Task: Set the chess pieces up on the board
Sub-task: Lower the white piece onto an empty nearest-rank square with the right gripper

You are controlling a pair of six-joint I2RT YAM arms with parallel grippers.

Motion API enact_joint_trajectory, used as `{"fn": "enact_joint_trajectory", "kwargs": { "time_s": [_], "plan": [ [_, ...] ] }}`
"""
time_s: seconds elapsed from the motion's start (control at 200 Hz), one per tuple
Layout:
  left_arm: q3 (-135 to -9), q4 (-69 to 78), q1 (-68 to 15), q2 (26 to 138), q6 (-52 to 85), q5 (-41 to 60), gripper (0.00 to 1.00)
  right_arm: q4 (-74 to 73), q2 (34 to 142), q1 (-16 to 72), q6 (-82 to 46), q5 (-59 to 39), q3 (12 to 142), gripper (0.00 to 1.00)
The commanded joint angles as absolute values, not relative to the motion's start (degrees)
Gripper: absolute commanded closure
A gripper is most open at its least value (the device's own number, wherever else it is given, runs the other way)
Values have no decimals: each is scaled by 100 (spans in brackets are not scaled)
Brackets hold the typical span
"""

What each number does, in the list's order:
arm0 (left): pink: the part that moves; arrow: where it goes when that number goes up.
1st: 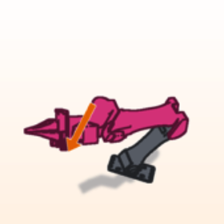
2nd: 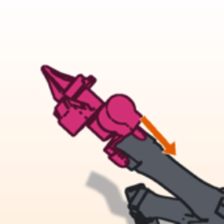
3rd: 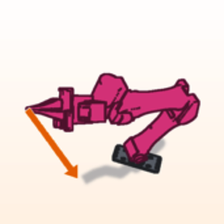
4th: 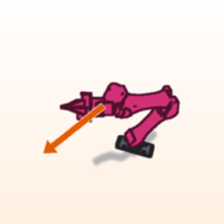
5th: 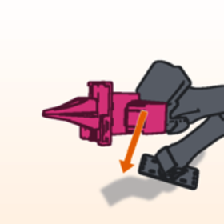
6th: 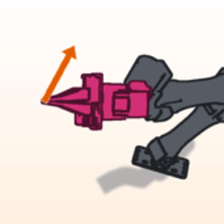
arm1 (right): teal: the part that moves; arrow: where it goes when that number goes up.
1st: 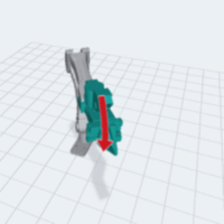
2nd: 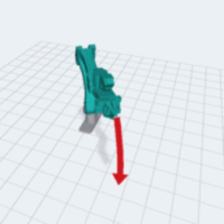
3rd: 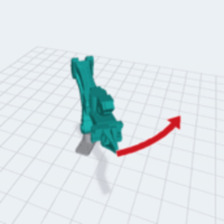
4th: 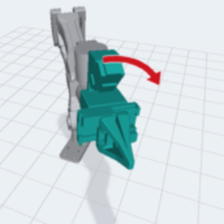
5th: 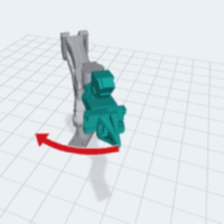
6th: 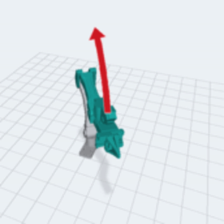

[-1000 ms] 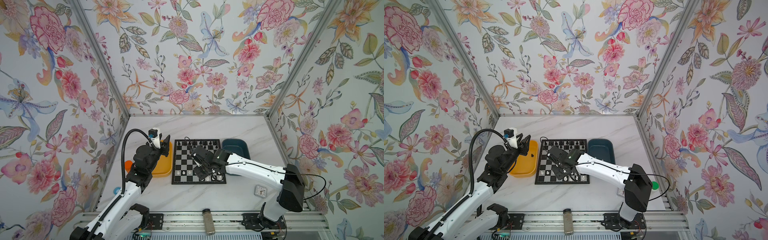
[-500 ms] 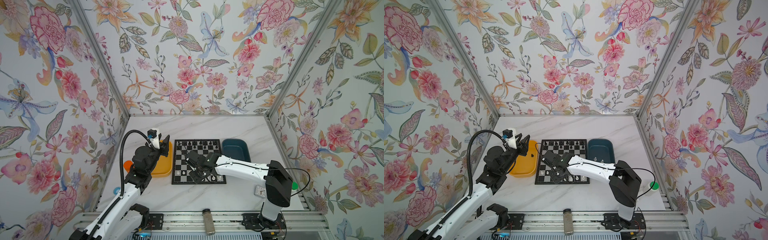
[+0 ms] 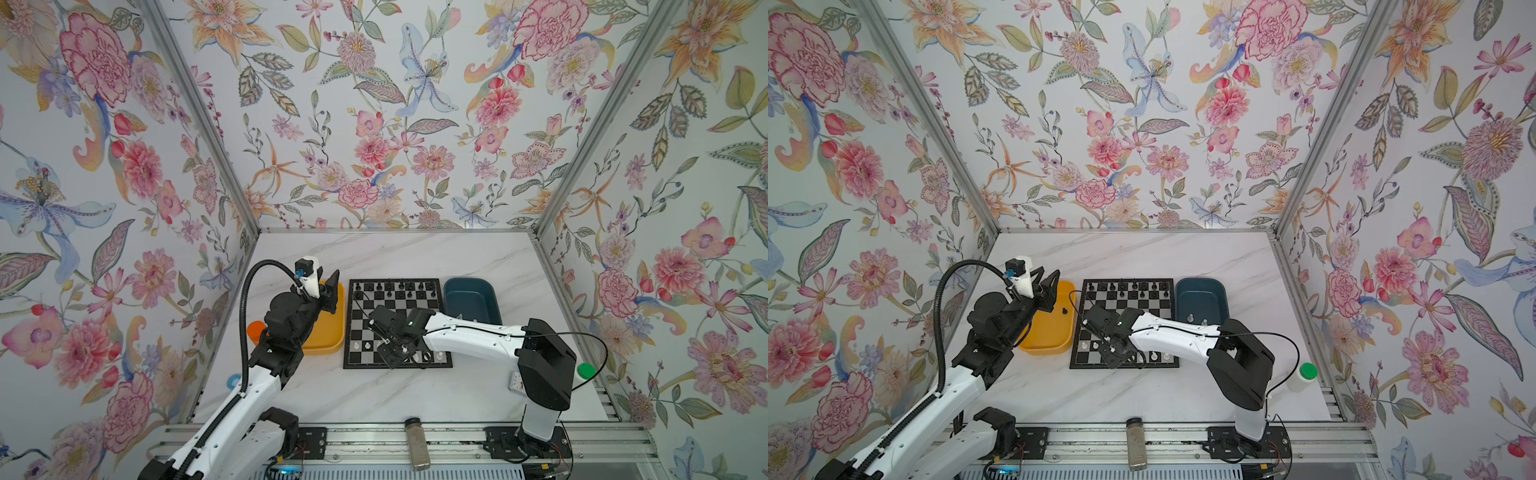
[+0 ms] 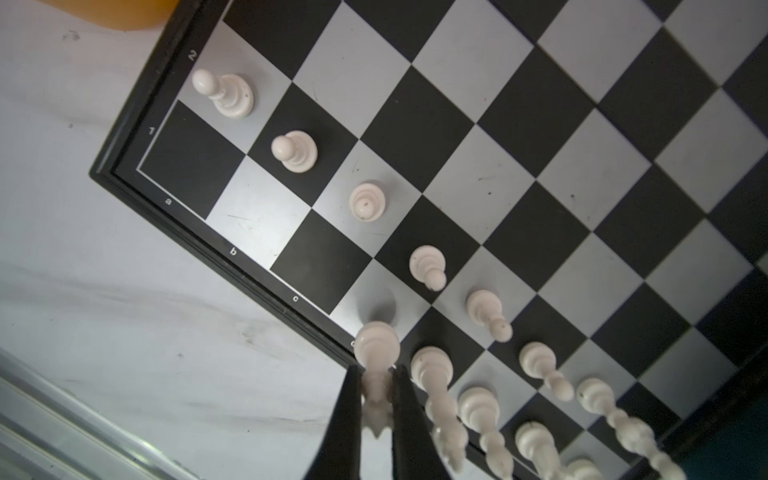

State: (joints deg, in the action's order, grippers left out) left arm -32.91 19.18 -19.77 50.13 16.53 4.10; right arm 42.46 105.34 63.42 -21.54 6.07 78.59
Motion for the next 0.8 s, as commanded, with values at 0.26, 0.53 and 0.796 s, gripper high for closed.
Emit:
{"fn": "enact_joint_trajectory", "kwargs": {
  "time_s": [0.26,0.53,0.796],
  "plan": [
    [-3236,1925,-1906,4924,1600,422,52,4137,10692,6377,-2242,668,7804,100],
    [-3229,1908,-1911,4909,1591,413,52,4096,10771,6363,-2249,659,7771,100],
    [-3233,1897,-1903,4893,1582,413,52,4096,10812,6366,-2274,643,7760,100]
  ]
}}
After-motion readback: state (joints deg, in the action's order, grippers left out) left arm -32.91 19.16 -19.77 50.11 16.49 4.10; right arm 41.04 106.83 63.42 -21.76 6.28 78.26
